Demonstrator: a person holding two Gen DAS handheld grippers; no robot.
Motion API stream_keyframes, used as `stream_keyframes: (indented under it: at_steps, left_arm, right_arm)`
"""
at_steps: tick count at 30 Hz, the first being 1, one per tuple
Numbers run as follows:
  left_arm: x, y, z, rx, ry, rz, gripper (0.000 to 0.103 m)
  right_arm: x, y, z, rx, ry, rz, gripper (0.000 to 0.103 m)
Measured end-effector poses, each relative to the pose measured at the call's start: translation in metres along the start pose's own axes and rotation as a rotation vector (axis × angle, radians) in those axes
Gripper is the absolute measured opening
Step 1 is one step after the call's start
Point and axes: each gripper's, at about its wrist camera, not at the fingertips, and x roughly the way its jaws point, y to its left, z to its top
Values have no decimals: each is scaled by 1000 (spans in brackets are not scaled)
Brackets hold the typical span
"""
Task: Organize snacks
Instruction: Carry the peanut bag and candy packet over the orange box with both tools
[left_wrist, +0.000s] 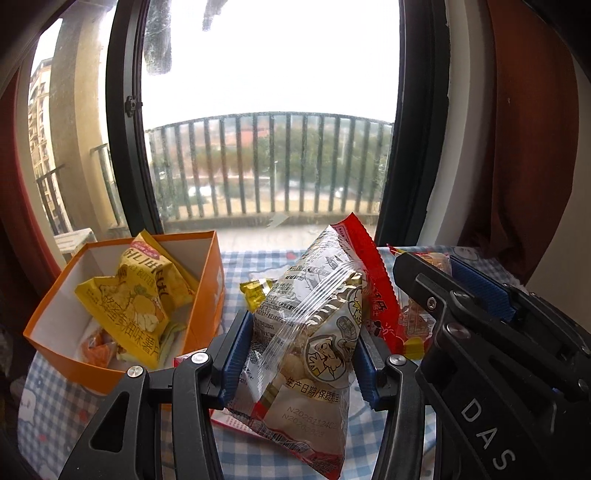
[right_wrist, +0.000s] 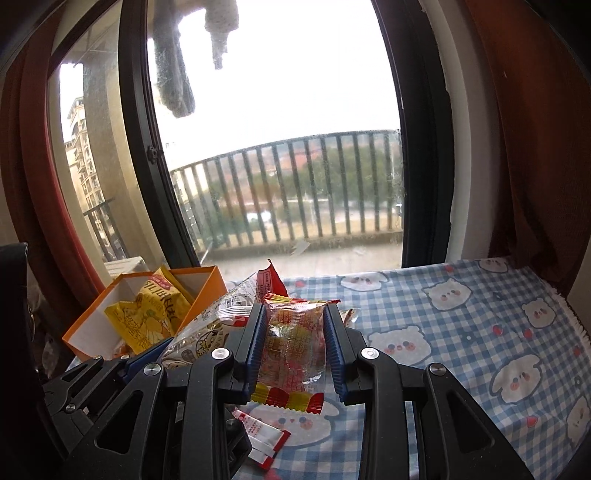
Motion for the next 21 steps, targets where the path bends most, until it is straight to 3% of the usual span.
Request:
stream_keyframes:
  at_steps: [9, 21]
  left_arm:
    - [-8, 32, 14, -35, -43, 36, 52]
    - [1, 83, 26, -89, -50, 115, 52]
  right_arm:
    - [8, 30, 20, -38, -33, 41, 35]
    - [44, 77, 32, -79, -9, 95, 35]
